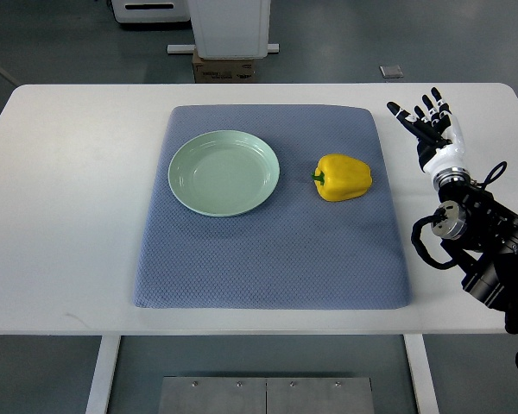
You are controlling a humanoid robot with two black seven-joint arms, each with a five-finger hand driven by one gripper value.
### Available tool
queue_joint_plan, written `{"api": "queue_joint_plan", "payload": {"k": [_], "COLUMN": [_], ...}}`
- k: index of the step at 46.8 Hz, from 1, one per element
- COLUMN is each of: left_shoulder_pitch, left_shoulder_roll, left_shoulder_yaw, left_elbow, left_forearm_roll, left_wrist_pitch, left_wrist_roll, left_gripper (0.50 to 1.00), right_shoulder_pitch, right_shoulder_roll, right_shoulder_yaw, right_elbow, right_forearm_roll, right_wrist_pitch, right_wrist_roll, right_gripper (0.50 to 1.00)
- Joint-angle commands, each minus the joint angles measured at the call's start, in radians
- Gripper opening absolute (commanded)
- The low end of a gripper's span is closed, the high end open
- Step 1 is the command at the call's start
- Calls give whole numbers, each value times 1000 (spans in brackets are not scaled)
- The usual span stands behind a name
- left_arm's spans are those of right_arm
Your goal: Place yellow pepper on plate with right hand
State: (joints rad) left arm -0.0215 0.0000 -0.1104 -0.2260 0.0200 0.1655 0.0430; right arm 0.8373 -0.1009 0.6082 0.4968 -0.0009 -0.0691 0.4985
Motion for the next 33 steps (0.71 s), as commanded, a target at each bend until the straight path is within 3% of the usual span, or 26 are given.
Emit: {"api": "queue_joint_plan", "payload": {"k": [1,33], "left_shoulder_pitch": [2,0], "left_shoulder_roll": [0,0], "left_shoulder_yaw": [0,0], "left_elbow": [0,1], "left_forearm_roll": [0,0], "left_wrist_pitch": [0,0], "left_wrist_roll": [0,0], "left_gripper": [1000,1000], "right_shoulder_pitch": [2,-6], "right_shoulder_roll": [4,-19], "right_shoulder_yaw": [2,-21], "right_elbow": [0,0], "right_forearm_roll": [2,-11], "right_wrist_pitch": [0,0], "right_wrist_roll": [0,5], "right_gripper": [1000,1000]}}
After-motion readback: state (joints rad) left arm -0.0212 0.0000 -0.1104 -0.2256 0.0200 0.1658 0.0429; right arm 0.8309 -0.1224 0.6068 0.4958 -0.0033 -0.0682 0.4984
